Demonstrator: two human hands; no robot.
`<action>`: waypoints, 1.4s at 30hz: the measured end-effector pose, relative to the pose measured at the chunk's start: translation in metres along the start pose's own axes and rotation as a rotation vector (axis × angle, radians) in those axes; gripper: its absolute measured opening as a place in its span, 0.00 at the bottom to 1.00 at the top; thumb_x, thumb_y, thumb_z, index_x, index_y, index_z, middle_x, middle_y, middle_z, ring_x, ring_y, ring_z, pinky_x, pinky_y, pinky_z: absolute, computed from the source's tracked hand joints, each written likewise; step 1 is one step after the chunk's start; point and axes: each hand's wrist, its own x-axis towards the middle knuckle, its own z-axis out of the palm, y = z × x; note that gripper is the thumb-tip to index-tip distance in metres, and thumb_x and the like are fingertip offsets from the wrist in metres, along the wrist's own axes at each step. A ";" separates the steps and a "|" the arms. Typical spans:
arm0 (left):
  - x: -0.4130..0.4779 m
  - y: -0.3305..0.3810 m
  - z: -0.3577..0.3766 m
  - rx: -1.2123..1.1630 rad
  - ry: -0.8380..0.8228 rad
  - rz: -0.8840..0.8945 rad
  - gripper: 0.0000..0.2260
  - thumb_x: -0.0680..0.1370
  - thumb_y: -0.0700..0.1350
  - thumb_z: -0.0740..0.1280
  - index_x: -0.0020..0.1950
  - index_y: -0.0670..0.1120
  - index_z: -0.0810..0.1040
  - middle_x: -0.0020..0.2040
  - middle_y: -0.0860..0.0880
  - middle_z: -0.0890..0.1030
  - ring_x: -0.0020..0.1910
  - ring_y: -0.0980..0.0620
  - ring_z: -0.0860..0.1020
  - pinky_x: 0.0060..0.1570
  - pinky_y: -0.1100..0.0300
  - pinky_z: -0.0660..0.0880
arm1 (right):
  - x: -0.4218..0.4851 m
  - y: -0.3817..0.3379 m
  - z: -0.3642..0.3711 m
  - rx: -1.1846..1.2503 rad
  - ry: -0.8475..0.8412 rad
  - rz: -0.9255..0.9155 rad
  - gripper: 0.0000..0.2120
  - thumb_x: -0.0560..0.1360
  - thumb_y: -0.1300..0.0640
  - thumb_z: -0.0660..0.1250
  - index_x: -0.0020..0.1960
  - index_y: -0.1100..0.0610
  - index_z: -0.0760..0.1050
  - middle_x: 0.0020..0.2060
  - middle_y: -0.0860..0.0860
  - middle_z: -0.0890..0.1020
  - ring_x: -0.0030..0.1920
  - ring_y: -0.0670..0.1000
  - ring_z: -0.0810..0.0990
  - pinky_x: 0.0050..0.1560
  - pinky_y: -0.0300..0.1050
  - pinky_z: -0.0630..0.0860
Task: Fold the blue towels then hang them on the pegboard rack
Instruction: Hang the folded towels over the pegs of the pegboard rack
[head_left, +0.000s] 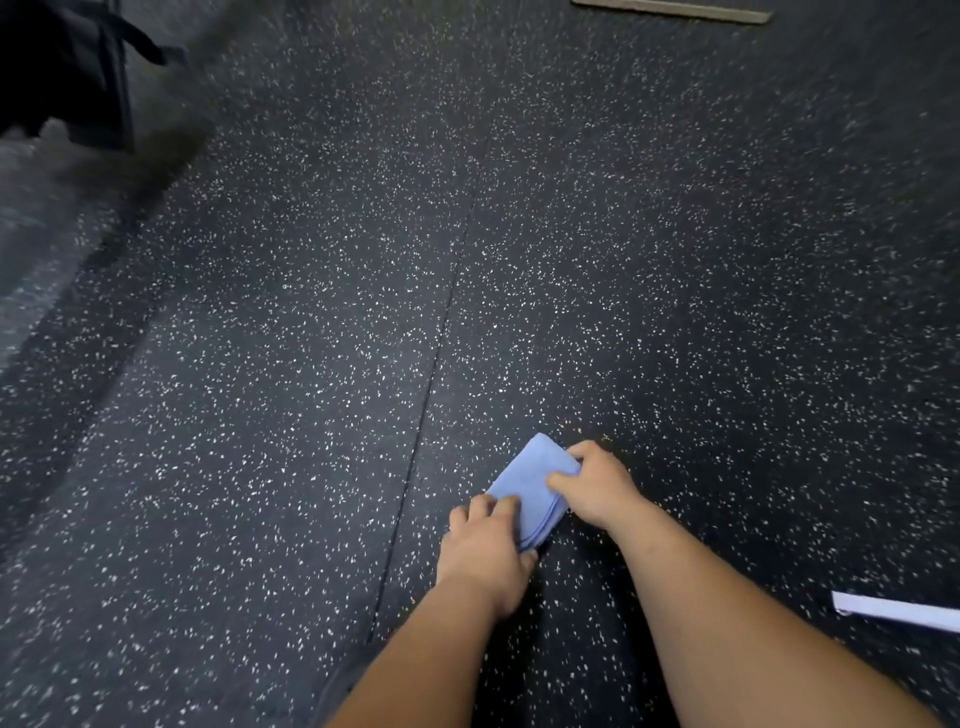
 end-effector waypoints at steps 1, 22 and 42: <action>-0.002 0.003 0.000 -0.013 0.011 -0.004 0.29 0.82 0.57 0.67 0.81 0.55 0.62 0.78 0.50 0.63 0.74 0.42 0.62 0.75 0.47 0.66 | -0.010 -0.002 -0.001 0.043 -0.007 0.003 0.15 0.72 0.49 0.72 0.56 0.51 0.76 0.51 0.49 0.82 0.51 0.53 0.81 0.50 0.46 0.76; -0.138 0.151 -0.020 -0.561 0.143 0.321 0.16 0.78 0.56 0.73 0.64 0.54 0.79 0.57 0.54 0.84 0.56 0.51 0.82 0.57 0.56 0.77 | -0.246 0.055 -0.131 0.420 0.345 -0.173 0.21 0.76 0.57 0.78 0.66 0.48 0.77 0.51 0.45 0.88 0.52 0.46 0.87 0.61 0.54 0.82; -0.274 0.254 0.031 -0.338 -0.044 0.726 0.08 0.85 0.51 0.65 0.60 0.52 0.81 0.53 0.53 0.85 0.51 0.50 0.81 0.51 0.55 0.76 | -0.459 0.162 -0.140 0.424 0.889 0.111 0.04 0.79 0.52 0.71 0.53 0.47 0.82 0.43 0.43 0.86 0.45 0.47 0.84 0.54 0.49 0.81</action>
